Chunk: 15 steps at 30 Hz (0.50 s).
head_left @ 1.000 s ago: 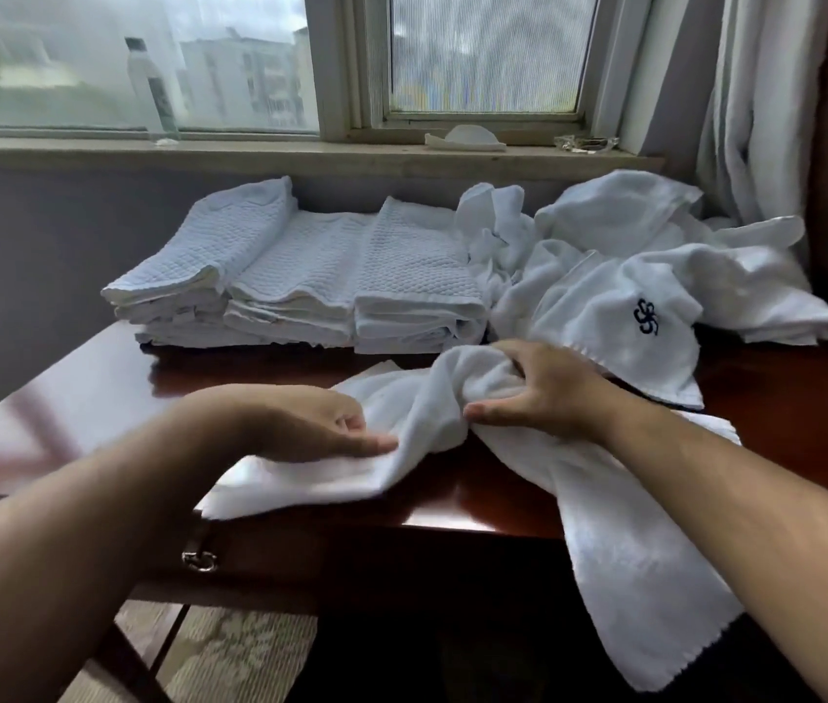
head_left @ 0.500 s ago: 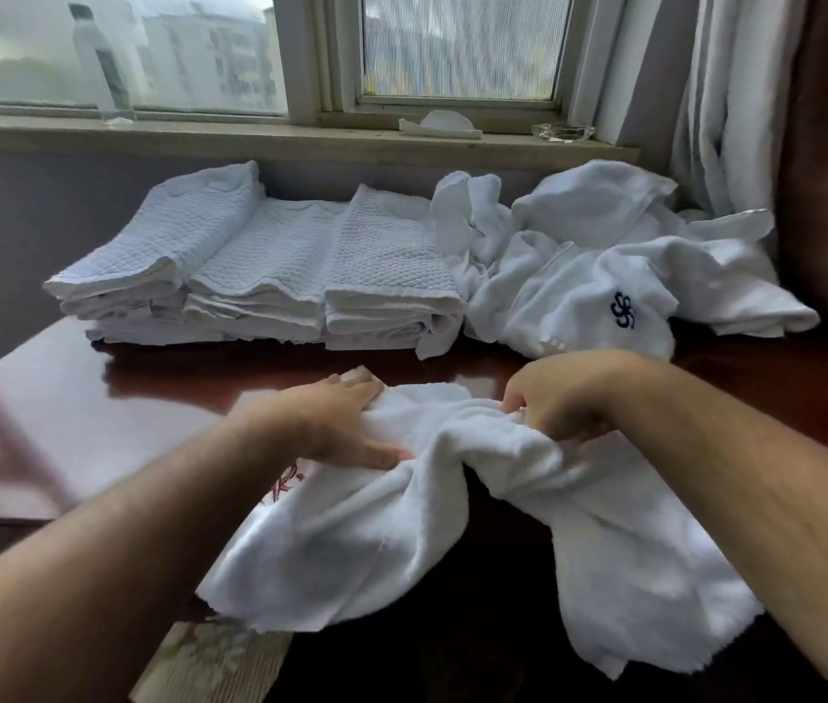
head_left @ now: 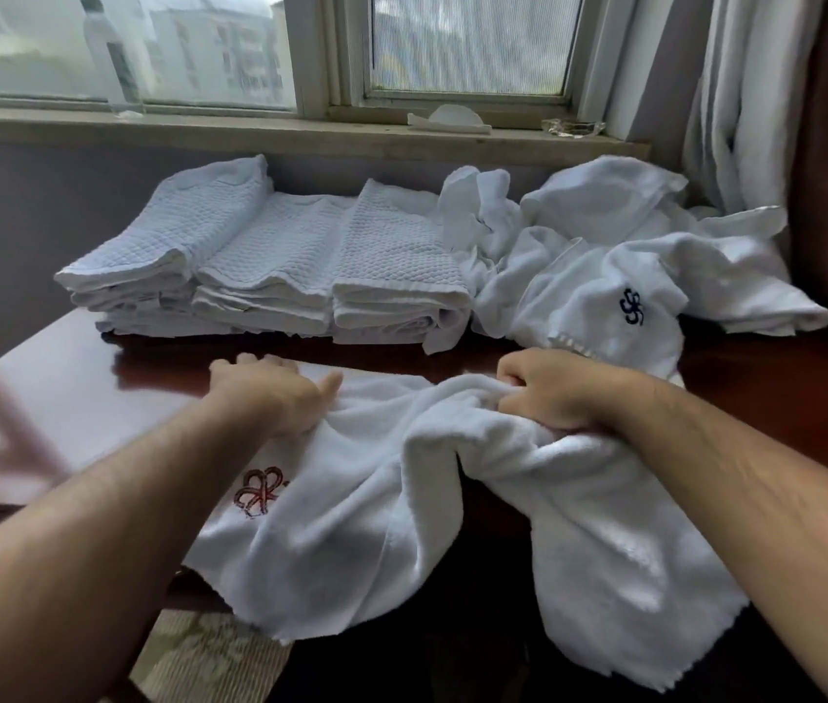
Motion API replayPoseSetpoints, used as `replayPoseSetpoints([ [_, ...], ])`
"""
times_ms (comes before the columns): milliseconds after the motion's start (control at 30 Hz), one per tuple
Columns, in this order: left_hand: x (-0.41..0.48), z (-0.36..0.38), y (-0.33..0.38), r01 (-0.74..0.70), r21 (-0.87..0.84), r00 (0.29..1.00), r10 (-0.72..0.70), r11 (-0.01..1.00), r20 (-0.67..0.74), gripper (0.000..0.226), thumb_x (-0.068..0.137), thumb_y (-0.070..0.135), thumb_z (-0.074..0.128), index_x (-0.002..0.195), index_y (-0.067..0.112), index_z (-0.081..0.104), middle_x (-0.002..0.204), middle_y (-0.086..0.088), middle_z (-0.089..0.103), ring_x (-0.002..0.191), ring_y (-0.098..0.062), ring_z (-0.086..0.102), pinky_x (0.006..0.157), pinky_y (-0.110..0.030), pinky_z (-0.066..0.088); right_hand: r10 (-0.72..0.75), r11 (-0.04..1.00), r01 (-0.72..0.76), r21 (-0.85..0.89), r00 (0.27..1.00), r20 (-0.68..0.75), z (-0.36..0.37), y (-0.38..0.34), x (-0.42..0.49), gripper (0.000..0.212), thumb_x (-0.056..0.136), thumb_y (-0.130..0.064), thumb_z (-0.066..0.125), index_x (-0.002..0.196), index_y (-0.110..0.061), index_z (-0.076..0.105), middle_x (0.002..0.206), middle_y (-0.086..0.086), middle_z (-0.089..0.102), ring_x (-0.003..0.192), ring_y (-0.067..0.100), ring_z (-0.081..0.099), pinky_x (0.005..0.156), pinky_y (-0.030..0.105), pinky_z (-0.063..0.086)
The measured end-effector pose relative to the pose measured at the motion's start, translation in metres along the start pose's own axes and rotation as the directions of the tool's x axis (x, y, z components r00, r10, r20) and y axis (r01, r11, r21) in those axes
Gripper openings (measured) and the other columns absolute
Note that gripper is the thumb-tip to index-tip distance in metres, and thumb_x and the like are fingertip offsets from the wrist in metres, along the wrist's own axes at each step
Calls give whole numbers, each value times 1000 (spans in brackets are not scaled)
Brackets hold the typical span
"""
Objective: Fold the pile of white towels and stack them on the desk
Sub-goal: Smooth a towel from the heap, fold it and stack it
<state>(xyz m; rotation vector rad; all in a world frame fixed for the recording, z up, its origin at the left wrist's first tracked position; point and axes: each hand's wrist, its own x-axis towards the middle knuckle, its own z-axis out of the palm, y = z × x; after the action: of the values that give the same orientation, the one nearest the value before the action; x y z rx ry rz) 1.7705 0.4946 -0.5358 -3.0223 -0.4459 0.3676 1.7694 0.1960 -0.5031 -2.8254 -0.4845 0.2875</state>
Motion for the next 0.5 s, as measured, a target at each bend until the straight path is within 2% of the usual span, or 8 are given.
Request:
replayPoseSetpoints([
  [67, -2, -2, 2, 59, 32, 994, -56, 998, -99, 64, 98, 57, 26, 144, 18, 50, 148, -8, 49, 135, -31, 39, 108, -50, 29, -19, 997, 25, 77, 996, -85, 2, -5, 3, 26, 85, -34, 67, 75, -24, 46, 71, -10, 51, 66, 10, 44, 60, 28, 34],
  [133, -5, 1, 14, -170, -65, 942, 142, 983, -304, 42, 96, 33, 42, 132, 19, 57, 137, -10, 55, 127, -31, 44, 104, -47, 37, -29, 994, 46, 97, 985, -169, 6, -11, 7, 25, 83, -32, 69, 76, -23, 47, 69, -10, 51, 65, 11, 43, 58, 28, 33],
  [200, -15, 10, 30, -471, -282, 853, 350, 836, -387, 43, 94, 45, 42, 129, 26, 60, 133, -6, 58, 127, -27, 49, 107, -44, 40, -52, 990, 82, 118, 969, -240, 8, -17, 9, 27, 82, -31, 70, 76, -23, 45, 68, -10, 49, 63, 11, 41, 56, 27, 32],
  [267, -22, 18, 41, -551, -356, 835, 491, 755, -250, 67, 84, 71, 31, 136, 37, 55, 142, -2, 54, 135, -24, 45, 111, -45, 37, -109, 959, 157, 237, 973, -205, 4, -22, 7, 34, 80, -36, 73, 73, -24, 43, 65, -10, 45, 61, 10, 39, 55, 25, 33],
  [333, -19, 27, 44, -524, -210, 851, 513, 825, -111, 86, 82, 82, 31, 156, 38, 25, 165, -1, 23, 152, -24, 19, 121, -53, 19, -165, 851, 172, 496, 985, -59, -2, -23, 3, 37, 82, -52, 73, 75, -24, 48, 67, -7, 46, 61, 10, 40, 56, 25, 36],
  [400, -14, 31, 42, -490, -128, 871, 489, 862, -45, 104, 77, 87, 32, 160, 33, -1, 169, 3, -4, 155, -22, -3, 122, -59, 5, -125, 744, 54, 666, 990, 59, -6, -14, -3, 37, 92, -53, 65, 84, -18, 57, 76, 3, 51, 64, 15, 46, 58, 32, 41],
  [433, -12, 30, 41, -486, -117, 872, 489, 866, -9, 111, 74, 89, 35, 159, 33, -7, 169, 4, -11, 155, -22, -8, 122, -60, 3, -81, 749, 1, 663, 993, 91, -7, -7, -6, 32, 97, -45, 62, 89, -15, 60, 77, 4, 56, 62, 15, 52, 56, 32, 45],
  [500, -12, 26, 42, -480, -101, 872, 487, 872, 60, 128, 60, 97, 38, 159, 33, -13, 168, 6, -17, 155, -21, -12, 121, -60, 1, -13, 886, -53, 460, 990, 139, -6, 9, -14, 18, 101, -35, 61, 96, -19, 67, 77, -2, 67, 58, 5, 61, 56, 26, 53],
])
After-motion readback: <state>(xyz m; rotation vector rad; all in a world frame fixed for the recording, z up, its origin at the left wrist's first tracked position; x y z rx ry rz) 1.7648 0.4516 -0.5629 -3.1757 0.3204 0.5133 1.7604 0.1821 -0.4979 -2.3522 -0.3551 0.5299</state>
